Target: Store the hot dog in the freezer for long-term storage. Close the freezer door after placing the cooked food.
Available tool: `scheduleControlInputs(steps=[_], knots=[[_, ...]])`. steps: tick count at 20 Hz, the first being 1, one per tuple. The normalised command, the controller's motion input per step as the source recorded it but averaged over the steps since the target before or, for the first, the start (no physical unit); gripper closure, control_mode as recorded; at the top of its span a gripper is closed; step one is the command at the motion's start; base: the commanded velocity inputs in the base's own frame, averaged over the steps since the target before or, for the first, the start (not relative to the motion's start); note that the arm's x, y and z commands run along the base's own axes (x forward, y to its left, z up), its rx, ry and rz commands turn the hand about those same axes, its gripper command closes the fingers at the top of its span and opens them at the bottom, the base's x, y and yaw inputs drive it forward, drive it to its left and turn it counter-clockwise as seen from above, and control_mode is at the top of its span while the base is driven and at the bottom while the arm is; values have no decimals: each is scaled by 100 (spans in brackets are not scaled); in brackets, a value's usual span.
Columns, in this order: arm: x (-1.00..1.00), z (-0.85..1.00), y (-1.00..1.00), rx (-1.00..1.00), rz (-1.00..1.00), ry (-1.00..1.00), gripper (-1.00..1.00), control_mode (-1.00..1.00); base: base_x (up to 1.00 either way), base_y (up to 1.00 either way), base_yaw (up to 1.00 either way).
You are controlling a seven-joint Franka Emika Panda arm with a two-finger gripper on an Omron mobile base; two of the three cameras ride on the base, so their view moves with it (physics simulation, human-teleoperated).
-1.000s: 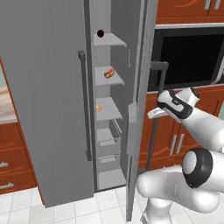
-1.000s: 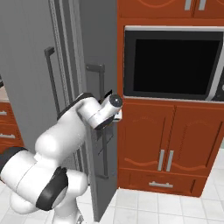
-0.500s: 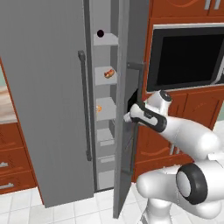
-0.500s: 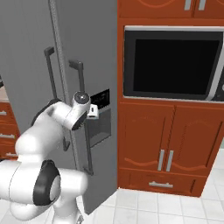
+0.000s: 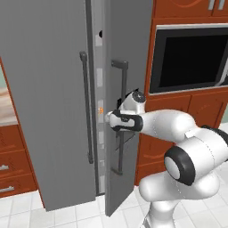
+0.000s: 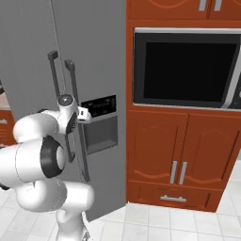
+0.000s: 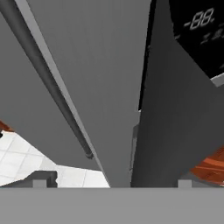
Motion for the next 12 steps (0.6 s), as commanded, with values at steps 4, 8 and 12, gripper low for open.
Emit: scheduleControlInputs(steps=[4, 8, 12], knots=[[67, 0, 14, 0, -1, 2, -100, -100, 0, 0, 0], [64, 0, 12, 0, 0, 0, -100, -100, 0, 0, 0], [66, 0, 13, 0, 0, 1, -100, -100, 0, 0, 0]])
